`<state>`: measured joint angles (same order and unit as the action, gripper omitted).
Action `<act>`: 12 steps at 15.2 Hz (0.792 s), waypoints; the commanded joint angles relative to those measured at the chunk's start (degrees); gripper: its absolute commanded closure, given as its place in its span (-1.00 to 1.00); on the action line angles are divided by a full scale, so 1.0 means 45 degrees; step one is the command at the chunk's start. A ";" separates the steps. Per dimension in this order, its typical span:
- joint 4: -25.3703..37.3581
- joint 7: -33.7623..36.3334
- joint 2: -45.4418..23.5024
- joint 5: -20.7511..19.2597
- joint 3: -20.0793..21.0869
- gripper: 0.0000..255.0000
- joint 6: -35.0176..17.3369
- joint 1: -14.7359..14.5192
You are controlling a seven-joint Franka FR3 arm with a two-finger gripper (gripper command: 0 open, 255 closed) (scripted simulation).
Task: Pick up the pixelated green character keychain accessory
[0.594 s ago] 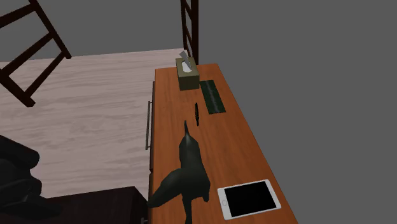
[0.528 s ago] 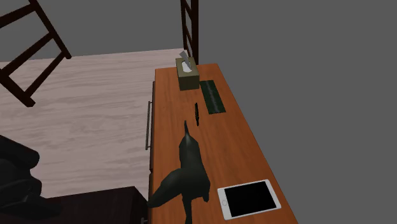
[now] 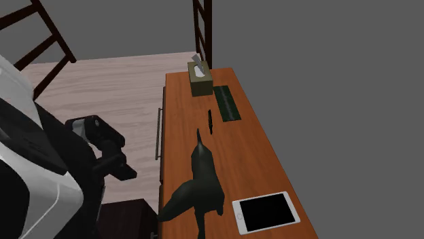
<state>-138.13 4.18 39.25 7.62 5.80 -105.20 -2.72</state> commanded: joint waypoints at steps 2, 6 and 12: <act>-0.0598 0.0525 -0.0378 0.0817 0.0334 -1.00 -0.1263 -0.0292; -0.1019 0.1101 -0.1300 0.1889 0.0825 -1.00 -0.3027 -0.0714; -0.1051 0.1721 -0.3200 0.3490 0.1561 -1.00 -0.5734 -0.1406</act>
<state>-142.83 11.29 26.98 21.87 11.93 -128.02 -8.37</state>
